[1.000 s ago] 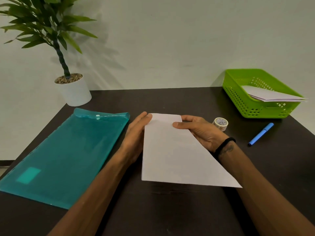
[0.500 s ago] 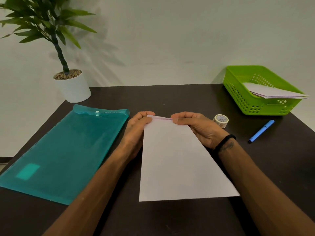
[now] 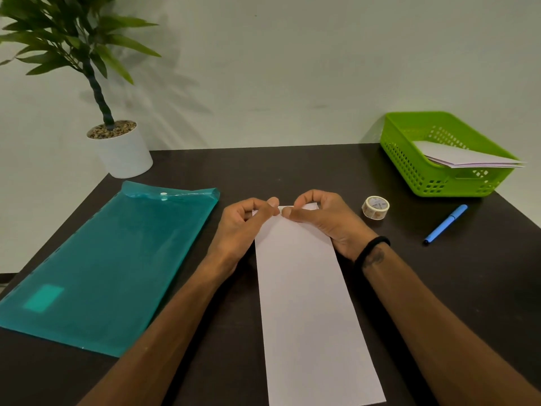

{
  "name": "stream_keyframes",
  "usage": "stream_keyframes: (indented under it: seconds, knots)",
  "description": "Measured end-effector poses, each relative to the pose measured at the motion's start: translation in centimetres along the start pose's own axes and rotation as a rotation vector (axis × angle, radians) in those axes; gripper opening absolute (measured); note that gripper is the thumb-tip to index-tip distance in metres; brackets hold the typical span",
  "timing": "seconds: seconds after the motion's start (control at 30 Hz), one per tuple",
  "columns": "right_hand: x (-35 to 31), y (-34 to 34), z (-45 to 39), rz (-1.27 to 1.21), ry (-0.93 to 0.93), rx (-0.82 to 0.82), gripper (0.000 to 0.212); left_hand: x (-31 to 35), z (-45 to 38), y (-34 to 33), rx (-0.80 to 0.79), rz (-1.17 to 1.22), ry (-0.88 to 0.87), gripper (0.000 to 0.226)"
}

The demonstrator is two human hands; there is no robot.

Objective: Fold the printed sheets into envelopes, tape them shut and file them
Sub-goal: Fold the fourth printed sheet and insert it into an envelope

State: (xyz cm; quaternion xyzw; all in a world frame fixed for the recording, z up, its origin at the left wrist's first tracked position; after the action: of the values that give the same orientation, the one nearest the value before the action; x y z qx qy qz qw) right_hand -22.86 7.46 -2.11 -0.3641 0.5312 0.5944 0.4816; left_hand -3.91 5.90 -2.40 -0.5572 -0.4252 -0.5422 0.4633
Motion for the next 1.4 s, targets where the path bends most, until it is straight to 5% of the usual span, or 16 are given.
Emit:
stream_keyframes:
  seconds: [0.2,1.0,1.2,1.4]
  knots:
    - [-0.5,-0.4,0.3,-0.001,-0.009,0.015,0.04,-0.3,-0.2,0.2,0.014,-0.023,-0.041,0.019]
    - [0.1,0.5,-0.8,-0.162,-0.083,0.01,0.035,-1.4,-1.2,0.9,-0.018,0.065,-0.04,0.05]
    - [-0.2,0.5,-0.9,-0.175,-0.124,0.123,0.039,-1.5,-1.2,1.0,-0.036,0.137,-0.015,0.047]
    - [-0.8,0.1,-0.1,-0.145,-0.075,0.083,0.016,-1.3,-1.3,0.9,0.016,0.098,-0.029,0.045]
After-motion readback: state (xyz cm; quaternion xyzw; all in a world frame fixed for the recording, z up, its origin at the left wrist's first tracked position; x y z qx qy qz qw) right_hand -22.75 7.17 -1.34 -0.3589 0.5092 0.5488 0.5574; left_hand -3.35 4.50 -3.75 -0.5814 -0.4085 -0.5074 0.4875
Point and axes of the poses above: each hand's wrist, its own z-axis away from the middle knuckle, its own y-axis out of the back of the hand, x = y × z, the point moved 2 cm from there along -z, towards the middle knuckle, and after that the axes turned 12 degrees about z, right-handed, at the moved point
